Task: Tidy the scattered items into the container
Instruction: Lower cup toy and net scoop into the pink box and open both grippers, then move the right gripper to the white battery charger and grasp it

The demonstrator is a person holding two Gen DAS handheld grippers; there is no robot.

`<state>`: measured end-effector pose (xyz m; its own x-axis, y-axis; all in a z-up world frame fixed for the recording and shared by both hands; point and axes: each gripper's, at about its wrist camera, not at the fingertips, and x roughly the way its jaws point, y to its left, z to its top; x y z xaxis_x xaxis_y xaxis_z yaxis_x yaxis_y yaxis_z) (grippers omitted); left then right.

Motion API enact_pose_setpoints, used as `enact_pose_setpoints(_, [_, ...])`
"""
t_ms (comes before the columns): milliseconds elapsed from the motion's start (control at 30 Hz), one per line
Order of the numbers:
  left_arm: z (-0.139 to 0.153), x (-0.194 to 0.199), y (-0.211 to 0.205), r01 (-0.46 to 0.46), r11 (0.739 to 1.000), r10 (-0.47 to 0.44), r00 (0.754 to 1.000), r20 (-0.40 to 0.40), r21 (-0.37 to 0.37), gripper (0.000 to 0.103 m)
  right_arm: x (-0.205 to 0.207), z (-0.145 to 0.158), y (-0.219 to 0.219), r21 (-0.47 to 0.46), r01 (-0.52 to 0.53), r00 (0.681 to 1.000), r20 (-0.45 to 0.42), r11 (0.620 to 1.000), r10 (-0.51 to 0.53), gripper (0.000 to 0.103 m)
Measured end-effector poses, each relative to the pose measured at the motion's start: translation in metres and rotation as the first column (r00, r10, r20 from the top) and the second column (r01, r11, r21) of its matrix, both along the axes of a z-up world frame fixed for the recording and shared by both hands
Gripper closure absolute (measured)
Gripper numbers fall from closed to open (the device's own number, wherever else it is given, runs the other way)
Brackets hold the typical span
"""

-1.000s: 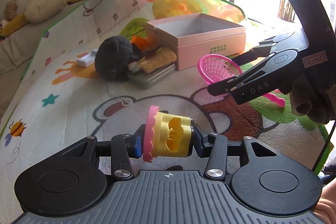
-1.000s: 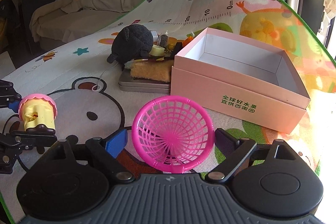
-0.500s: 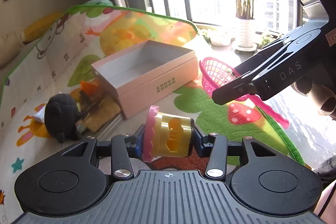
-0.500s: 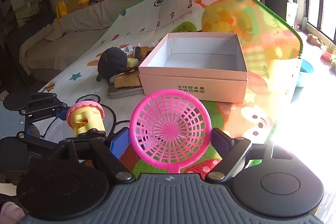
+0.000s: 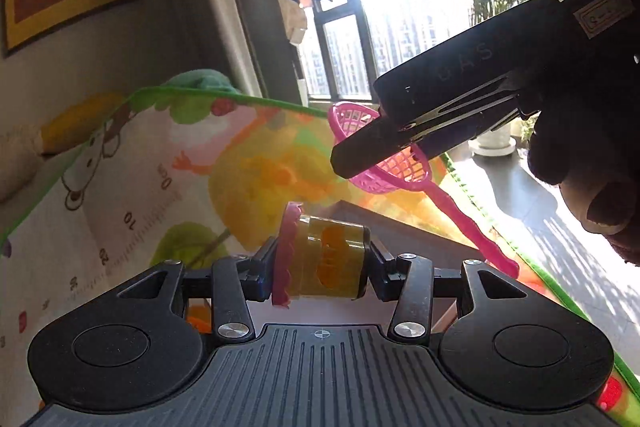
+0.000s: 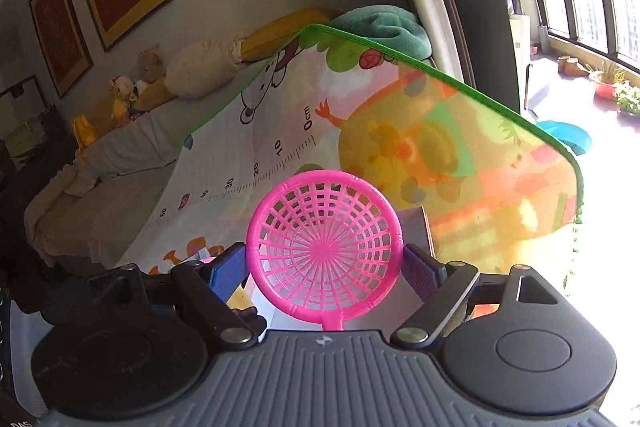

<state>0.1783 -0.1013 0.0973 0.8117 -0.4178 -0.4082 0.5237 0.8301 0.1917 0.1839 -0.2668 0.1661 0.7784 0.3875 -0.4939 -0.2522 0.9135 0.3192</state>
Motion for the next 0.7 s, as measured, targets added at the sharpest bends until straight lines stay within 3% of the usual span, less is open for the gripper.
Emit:
enact_pose_setpoints(33, [-0.004, 0.012, 0.001, 0.009, 1.000, -0.009, 1.000, -0.029, -0.018, 0.047, 0.018, -0.001, 0.005, -0.014, 0.011, 1.000, 0.000, 1.000, -0.011, 0.019])
enact_pose_setpoints(100, [-0.012, 0.029, 0.009, -0.007, 0.999, 0.002, 0.995, -0.098, -0.047, 0.026, 0.046, -0.007, 0.012, -0.045, 0.033, 0.999, -0.014, 0.998, -0.033, 0.016])
enact_pose_setpoints(133, [-0.014, 0.031, 0.017, -0.024, 0.998, 0.016, 0.992, -0.123, -0.057, 0.022, 0.060, -0.013, 0.015, -0.061, 0.035, 0.998, -0.043, 0.998, -0.038, 0.008])
enact_pose_setpoints(200, [-0.015, 0.020, 0.034, -0.033, 0.996, 0.023, 0.992, -0.122, -0.079, 0.008, 0.075, -0.026, 0.018, -0.088, 0.064, 0.993, -0.090, 0.994, -0.072, 0.006])
enact_pose_setpoints(333, [-0.019, -0.017, 0.071, -0.077, 0.994, 0.068, 0.992, -0.110, -0.077, 0.006, 0.063, -0.039, 0.008, -0.107, 0.081, 0.993, -0.073, 0.991, -0.089, 0.006])
enact_pose_setpoints(467, [-0.034, -0.045, 0.098, -0.141, 0.989, 0.131, 0.980, -0.149, -0.054, 0.003, 0.034, -0.042, 0.000, -0.159, 0.123, 0.992, -0.011, 0.979, -0.127, 0.005])
enact_pose_setpoints(600, [-0.055, -0.068, 0.122, -0.228, 0.974, 0.222, 0.959, -0.173, -0.011, 0.001, -0.001, -0.046, 0.023, -0.232, 0.068, 0.998, 0.032, 0.970, -0.062, 0.004])
enact_pose_setpoints(700, [-0.065, -0.079, 0.144, -0.315, 0.949, 0.302, 0.929, -0.216, -0.028, 0.001, -0.033, -0.049, 0.061, -0.329, -0.011, 0.994, 0.101, 0.944, 0.047, 0.004])
